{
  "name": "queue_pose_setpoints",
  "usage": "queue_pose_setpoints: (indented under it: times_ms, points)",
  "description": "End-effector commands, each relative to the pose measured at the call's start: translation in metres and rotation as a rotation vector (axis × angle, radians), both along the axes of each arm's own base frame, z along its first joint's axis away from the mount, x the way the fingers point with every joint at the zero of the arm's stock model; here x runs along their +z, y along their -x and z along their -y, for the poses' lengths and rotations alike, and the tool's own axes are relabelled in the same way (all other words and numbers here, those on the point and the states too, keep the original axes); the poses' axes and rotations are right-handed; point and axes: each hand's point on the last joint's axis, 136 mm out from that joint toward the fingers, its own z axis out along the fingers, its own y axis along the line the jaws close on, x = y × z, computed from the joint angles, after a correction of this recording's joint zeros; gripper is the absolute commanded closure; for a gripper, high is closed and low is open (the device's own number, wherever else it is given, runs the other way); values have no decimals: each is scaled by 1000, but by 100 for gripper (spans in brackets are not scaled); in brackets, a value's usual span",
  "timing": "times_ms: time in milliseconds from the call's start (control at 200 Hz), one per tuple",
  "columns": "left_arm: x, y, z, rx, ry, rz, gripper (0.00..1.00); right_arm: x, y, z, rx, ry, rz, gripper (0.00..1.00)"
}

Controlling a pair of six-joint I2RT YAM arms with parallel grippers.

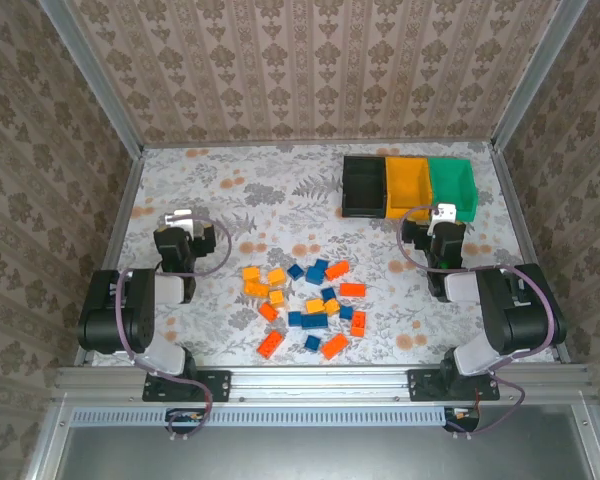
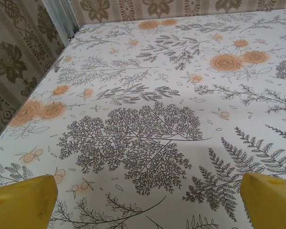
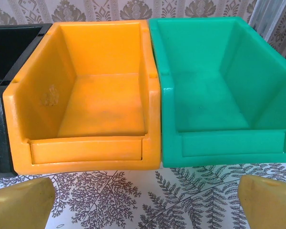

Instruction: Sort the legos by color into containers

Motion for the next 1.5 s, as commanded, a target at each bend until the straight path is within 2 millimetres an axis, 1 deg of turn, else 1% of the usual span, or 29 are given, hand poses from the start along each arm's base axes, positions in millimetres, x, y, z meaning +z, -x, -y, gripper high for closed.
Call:
queue_pose_setpoints:
  times_ms: [0,1405,1495]
  points:
    - [8,-4,0,-11,-8,27,0,4,-1,-2,18,11,17,0]
    - [8,-4,0,-12,-7,28,0,3,-2,-2,28,-5,8,0]
    - [8,-4,-1,-10,-6,29,0,5,-1,-1,32,-11,21,0]
